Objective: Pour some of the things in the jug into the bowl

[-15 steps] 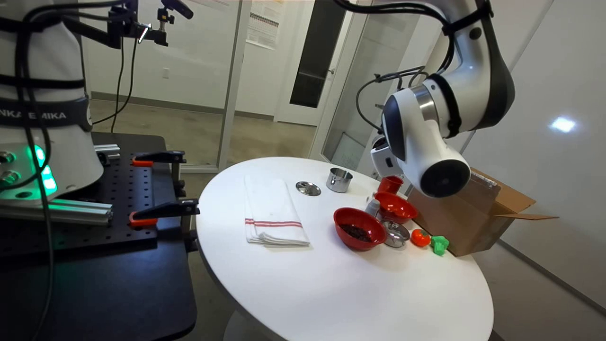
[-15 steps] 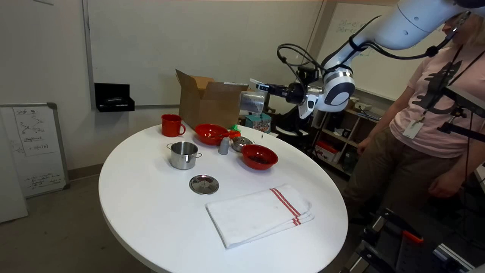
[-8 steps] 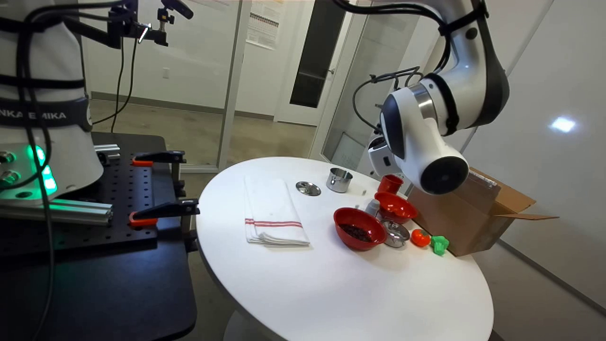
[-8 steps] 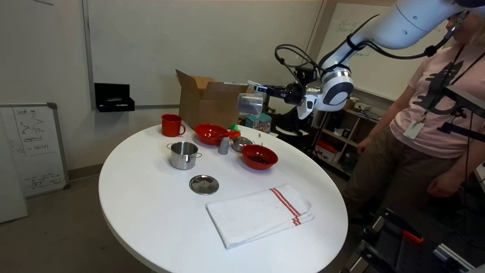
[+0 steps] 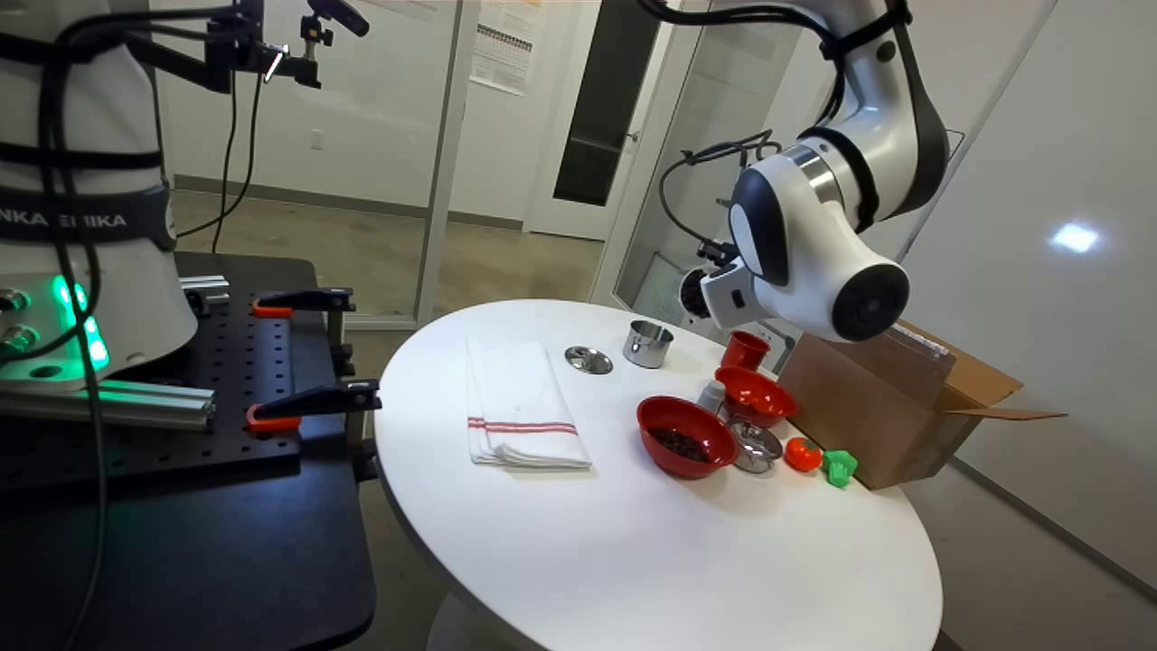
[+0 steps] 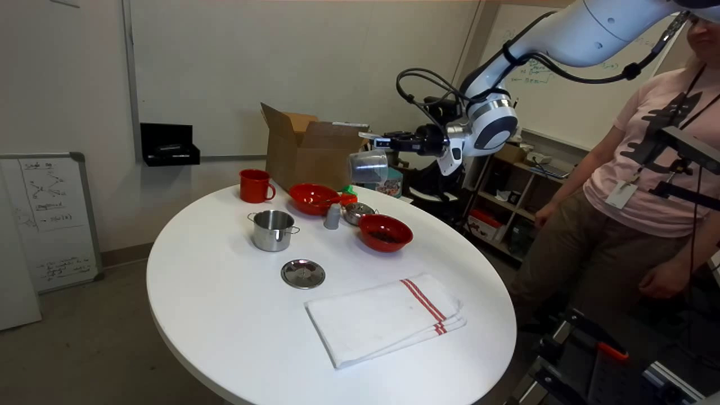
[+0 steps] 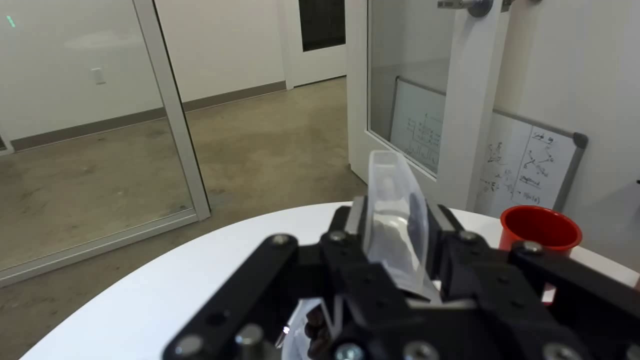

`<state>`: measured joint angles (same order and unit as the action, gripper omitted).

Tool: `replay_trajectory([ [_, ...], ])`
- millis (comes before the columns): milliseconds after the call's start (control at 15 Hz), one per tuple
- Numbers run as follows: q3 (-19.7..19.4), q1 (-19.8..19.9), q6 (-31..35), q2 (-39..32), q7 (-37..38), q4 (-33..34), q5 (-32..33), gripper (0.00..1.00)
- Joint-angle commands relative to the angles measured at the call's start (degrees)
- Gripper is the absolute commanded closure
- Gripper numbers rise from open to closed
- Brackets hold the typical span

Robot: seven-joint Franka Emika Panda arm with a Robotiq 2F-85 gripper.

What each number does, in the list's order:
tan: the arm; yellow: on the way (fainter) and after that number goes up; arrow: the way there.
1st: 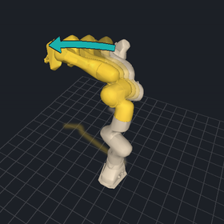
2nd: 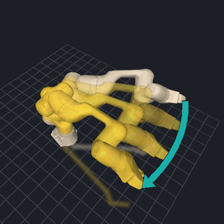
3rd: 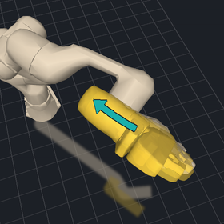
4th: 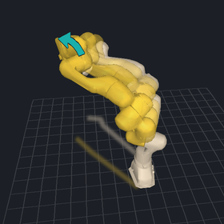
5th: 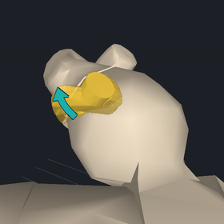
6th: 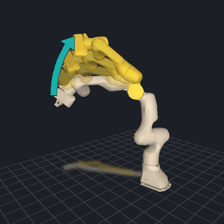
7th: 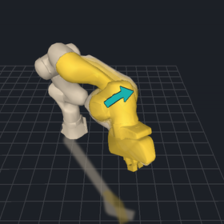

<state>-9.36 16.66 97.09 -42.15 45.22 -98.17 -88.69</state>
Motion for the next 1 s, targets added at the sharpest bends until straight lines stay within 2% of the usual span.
replay_trajectory([
  [0,-1.7,-2.4,1.7,-0.6,4.2,2.9,5.9,0.93],
  [400,-3.4,-7.1,10.5,0.2,6.7,4.9,18.6,0.93],
  [933,-3.1,-13.8,24.0,0.8,9.6,7.2,38.7,0.93],
])
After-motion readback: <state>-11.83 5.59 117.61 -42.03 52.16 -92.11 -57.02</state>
